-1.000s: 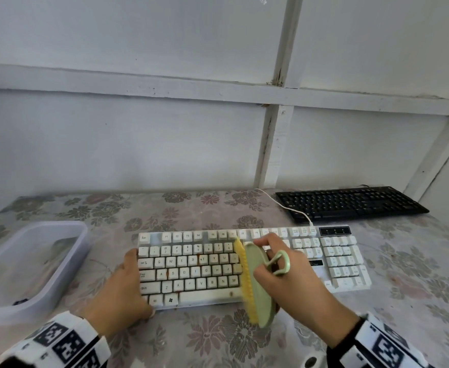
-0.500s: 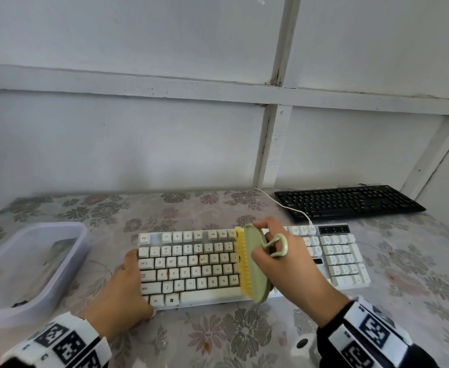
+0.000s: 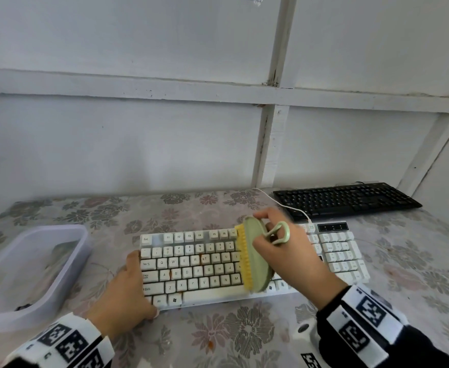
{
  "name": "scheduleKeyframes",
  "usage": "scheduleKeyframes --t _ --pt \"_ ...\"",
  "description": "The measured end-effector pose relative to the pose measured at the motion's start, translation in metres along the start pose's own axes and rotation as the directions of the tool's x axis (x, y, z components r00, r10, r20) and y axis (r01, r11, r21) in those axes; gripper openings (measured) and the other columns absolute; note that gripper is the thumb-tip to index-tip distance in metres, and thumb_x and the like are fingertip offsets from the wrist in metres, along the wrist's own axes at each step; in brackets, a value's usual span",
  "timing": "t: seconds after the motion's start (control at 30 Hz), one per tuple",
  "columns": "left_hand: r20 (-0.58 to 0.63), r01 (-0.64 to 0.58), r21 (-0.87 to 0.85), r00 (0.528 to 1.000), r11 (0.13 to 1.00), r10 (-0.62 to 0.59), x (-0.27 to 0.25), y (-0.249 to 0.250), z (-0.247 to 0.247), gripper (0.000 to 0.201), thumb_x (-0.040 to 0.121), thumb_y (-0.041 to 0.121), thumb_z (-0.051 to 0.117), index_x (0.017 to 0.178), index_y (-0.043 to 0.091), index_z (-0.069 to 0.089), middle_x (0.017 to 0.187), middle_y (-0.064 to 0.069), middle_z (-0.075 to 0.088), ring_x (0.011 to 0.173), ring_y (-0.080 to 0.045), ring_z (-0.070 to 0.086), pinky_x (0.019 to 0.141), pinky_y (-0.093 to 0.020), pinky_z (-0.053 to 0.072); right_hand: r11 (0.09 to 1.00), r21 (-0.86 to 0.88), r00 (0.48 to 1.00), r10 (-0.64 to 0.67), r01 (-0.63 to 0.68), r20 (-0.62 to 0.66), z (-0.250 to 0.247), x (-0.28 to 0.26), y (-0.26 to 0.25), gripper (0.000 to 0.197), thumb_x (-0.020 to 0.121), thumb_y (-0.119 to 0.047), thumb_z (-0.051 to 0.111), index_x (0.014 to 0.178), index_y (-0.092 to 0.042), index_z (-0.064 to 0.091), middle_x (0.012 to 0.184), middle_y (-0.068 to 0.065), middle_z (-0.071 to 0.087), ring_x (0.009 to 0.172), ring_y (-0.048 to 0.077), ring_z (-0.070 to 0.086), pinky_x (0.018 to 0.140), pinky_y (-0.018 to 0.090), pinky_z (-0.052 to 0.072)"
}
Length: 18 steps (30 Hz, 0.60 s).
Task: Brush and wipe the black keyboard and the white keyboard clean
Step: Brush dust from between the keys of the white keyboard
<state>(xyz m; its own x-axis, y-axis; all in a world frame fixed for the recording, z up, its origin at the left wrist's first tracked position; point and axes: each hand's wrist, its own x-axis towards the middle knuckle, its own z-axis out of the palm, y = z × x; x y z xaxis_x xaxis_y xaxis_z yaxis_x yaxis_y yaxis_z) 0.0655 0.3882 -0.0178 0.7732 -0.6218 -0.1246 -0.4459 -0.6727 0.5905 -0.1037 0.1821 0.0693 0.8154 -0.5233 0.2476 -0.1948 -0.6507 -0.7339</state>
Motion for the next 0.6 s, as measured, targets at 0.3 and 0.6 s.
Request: scheduleKeyframes --t 0.3,0.6 --pt "0.015 -0.008 -0.025 1.0 1.0 0.009 0.003 -0.005 0.002 0.1 0.057 0.016 0.08 0.132 0.024 0.014 0.119 0.002 0.048 0.102 -0.012 0.053 0.073 -0.018 0.047 0.993 -0.034 0.982 0.117 -0.113 0.152 -0.009 -0.032 0.004 0.024 0.084 -0.012 0.053 0.099 -0.029 0.056 0.066 0.005 0.056 0.046 0.009 0.039 0.04 0.018 0.033" --pt "0.007 -0.013 0.014 1.0 1.0 0.013 0.001 0.0 0.0 0.099 0.06 0.014 0.08 0.134 0.018 0.014 0.119 0.001 0.048 0.103 -0.014 0.052 0.076 -0.021 0.047 1.0 -0.012 0.999 -0.011 0.01 -0.03 0.012 0.006 -0.016 0.031 0.085 -0.01 0.051 0.108 -0.03 0.052 0.075 0.006 0.065 0.05 0.008 0.051 0.041 0.019 0.038"
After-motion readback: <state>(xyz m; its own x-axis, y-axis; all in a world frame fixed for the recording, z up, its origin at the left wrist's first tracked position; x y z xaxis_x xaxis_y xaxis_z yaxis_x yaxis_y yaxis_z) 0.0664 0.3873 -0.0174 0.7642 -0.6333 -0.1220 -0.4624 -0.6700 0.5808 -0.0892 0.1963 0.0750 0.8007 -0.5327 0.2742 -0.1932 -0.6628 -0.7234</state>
